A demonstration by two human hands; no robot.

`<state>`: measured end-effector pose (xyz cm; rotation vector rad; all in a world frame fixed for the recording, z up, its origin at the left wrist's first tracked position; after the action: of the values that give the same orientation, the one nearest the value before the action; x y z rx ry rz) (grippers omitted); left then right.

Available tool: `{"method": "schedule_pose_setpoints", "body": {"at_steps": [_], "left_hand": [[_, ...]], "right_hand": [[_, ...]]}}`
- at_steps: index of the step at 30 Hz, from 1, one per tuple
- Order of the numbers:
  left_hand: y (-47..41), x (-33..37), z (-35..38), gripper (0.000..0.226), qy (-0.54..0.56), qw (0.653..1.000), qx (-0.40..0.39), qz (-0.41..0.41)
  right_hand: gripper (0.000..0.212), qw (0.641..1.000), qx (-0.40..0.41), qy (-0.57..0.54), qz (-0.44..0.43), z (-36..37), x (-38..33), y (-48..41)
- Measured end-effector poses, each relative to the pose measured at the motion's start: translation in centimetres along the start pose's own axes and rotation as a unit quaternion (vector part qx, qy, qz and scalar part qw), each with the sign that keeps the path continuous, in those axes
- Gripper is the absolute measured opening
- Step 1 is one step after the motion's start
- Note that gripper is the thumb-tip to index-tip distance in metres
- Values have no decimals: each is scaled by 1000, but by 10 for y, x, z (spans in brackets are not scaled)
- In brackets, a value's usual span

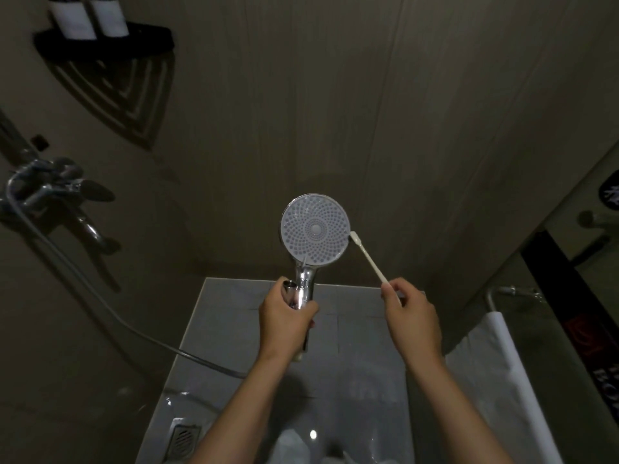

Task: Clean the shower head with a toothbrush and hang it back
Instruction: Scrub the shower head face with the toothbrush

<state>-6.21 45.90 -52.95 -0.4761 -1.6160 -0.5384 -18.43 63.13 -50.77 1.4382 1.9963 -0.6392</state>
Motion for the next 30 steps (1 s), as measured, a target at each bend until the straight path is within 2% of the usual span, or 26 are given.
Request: {"method": "schedule_pose_setpoints", "body": {"at_steps": [5, 11, 14, 18, 21, 25, 30], "left_hand": [[-2, 0, 1, 26, -13, 1000, -15, 1], [3, 2, 7, 22, -7, 999, -33, -4], [1, -4, 3, 41, 28, 999, -9, -35], [-1, -6, -1, 26, 39, 999, -1, -35], [-3, -4, -4, 36, 29, 999, 2, -25], [-4, -2, -6, 35, 16, 1000, 0, -18], [1, -5, 5, 25, 24, 999, -12, -36]], "right_hand": [[22, 996, -26, -62, -63, 7, -14, -1], [21, 997, -37, -11, -62, 25, -9, -4], [21, 998, -41, 20, -53, 24, -2, -3], [22, 997, -47, 49, -47, 25, 2, 0], [21, 996, -59, 52, -44, 24, 4, 1], [17, 997, -63, 17, -41, 23, 7, 2], [21, 997, -24, -39, -62, 17, 5, 4]]}}
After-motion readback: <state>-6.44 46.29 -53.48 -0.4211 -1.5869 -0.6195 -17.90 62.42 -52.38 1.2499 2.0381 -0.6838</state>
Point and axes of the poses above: each hand's wrist, its own y-axis away from the middle knuckle, its own z-axis out of the palm, x = y × z, the point moved 6 cm from there along -y, towards the middle knuckle, and after that the axes turned 7 degrees about y, right-handed, at the moved point
